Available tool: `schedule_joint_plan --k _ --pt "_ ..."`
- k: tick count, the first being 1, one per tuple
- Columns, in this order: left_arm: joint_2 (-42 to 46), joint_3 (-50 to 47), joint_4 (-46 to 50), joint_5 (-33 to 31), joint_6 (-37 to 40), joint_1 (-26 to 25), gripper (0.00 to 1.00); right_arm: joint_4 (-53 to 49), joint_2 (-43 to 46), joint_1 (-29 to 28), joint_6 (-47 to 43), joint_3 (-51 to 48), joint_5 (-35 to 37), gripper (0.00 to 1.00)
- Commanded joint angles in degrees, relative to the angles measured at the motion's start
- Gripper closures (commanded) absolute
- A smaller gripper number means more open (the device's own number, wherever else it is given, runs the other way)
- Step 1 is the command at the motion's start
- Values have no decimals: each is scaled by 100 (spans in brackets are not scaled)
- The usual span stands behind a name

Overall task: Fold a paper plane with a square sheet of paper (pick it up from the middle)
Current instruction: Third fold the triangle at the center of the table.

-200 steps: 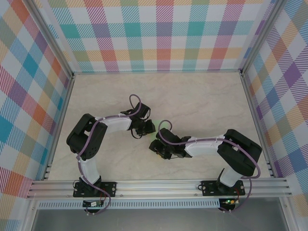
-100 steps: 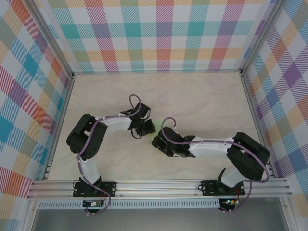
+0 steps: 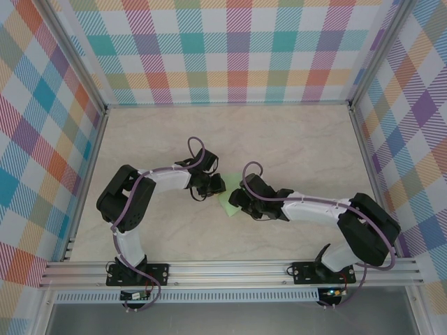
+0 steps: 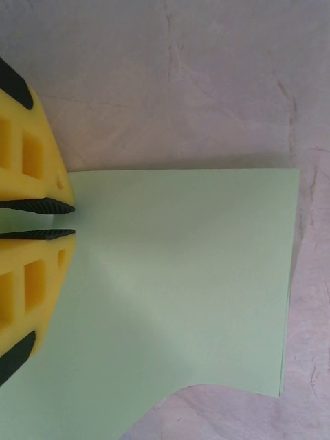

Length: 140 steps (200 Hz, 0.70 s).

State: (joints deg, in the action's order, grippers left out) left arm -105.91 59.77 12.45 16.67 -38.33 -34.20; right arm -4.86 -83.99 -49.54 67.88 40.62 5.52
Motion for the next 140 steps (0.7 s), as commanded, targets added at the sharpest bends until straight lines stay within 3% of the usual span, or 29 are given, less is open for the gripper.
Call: schedule_joint_plan --k 1,71,140 --pt "-200 -167 436 -58 -65 38 82 -135 123 141 -489 183 -164 38" --pt "-202 -161 455 -69 -77 44 82 297 -186 751 -1549 340 -1447 33" --pt "-191 -144 485 -90 -70 38 82 128 -432 1024 -2162 570 -1820 28"
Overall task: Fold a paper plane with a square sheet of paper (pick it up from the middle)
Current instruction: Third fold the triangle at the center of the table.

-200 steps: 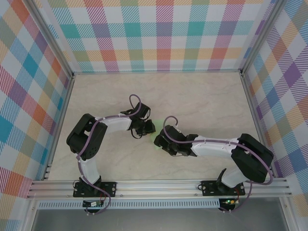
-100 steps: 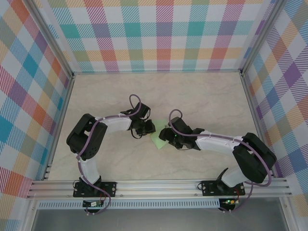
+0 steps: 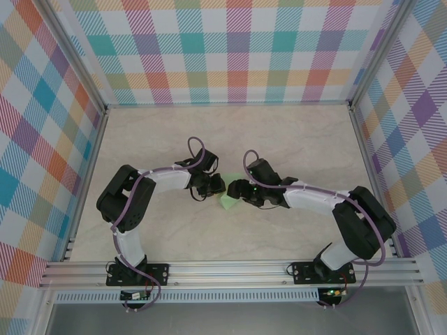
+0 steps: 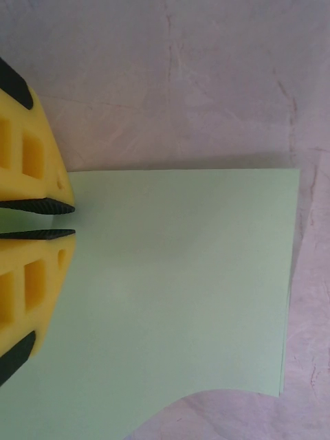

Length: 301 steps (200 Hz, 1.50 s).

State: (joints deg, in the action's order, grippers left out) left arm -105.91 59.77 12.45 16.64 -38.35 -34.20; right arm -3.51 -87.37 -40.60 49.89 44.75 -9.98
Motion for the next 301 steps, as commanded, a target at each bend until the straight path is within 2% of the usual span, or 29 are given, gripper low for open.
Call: schedule_joint_plan --k 1,135,166,204,226,268,301 --pt "-192 -143 486 -85 -68 37 82 -16 -95 137 -365 161 -280 28" --pt "-163 -122 539 -110 -58 46 82 -207 -357 477 -904 288 -714 22" --pt "-137 -97 610 -152 -32 44 82 176 -590 474 -712 213 -1358 24" --pt "-89 -122 621 -162 -13 45 82 -280 -90 465 -68 -145 -506 24" --pt "-106 -132 592 -120 -28 48 82 -325 266 461 299 -413 -314 23" --pt "-84 -132 566 -101 -24 45 82 -4 129 455 367 -514 -975 24" --pt "-37 -149 489 -36 -4 49 82 157 -228 430 395 -380 -1139 27"
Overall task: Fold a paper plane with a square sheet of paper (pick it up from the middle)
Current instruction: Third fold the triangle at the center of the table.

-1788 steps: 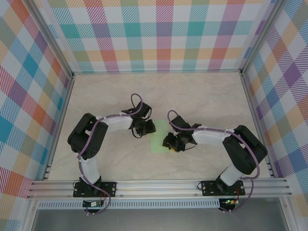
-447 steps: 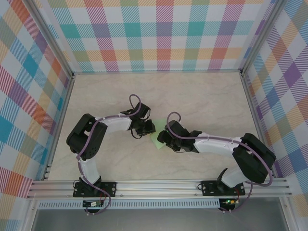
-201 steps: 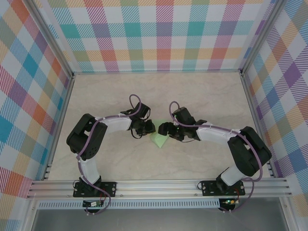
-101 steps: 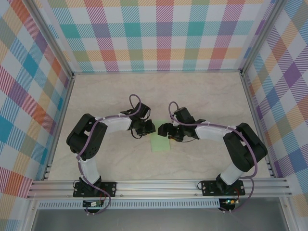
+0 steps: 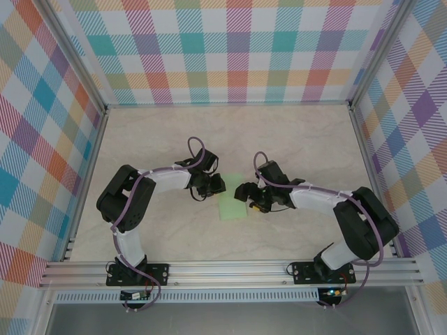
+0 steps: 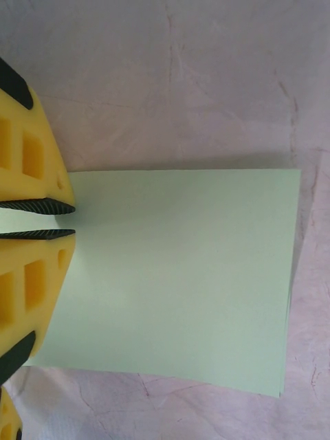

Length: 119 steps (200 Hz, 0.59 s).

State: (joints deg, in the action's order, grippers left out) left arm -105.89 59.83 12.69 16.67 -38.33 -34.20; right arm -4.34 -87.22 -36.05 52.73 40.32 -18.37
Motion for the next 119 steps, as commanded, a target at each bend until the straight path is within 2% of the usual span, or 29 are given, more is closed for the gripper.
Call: schedule_joint_plan --k 1,20,42,60,77,86,92,103,119 --pt "-38 -156 464 -26 -7 47 82 240 -243 -25 111 63 -300 27" --pt "-11 -155 428 25 30 46 81 535 -435 -26 165 112 -547 29" --pt "19 -156 376 202 108 45 80 726 -424 -51 283 101 -426 35" --pt "163 -207 375 374 200 47 77 702 -417 -51 402 118 -169 52" --pt "538 -308 225 335 199 45 71 669 -474 -18 340 123 -39 57" --pt "786 -351 176 312 209 45 66 761 -568 1 223 162 -210 58" --pt "923 -350 202 318 216 43 64 790 -652 10 159 219 -349 63" --pt "1096 -359 276 414 241 46 63 703 -747 11 171 294 -354 68" --pt "1292 -486 278 568 194 45 64 699 -788 19 128 299 -368 68"
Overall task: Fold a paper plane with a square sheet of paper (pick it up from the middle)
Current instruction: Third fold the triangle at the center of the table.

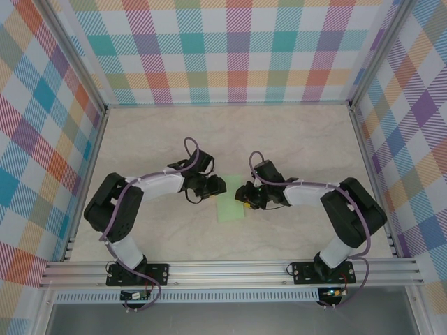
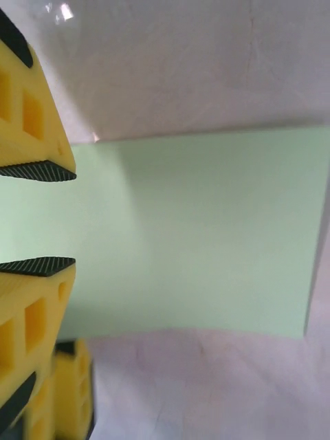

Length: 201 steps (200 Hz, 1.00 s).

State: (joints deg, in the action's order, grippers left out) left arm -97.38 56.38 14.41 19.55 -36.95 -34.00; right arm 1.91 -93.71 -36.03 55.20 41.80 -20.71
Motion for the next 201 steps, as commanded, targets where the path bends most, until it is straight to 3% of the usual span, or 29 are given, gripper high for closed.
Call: schedule_joint_plan --k 1,60,105,201 --pt "466 -151 105 283 48 25 64 73 -143 17 -130 152 -139 68" --pt "655 -814 -383 994 -408 -62 88 37 -255 16 -194 222 -168 74" --pt "216 -970 -906 1433 -633 -166 87 76 -379 17 -188 272 -279 77" --pt "-274 -983 10 1055 122 -230 87 -155 -452 17 -279 516 -251 70"
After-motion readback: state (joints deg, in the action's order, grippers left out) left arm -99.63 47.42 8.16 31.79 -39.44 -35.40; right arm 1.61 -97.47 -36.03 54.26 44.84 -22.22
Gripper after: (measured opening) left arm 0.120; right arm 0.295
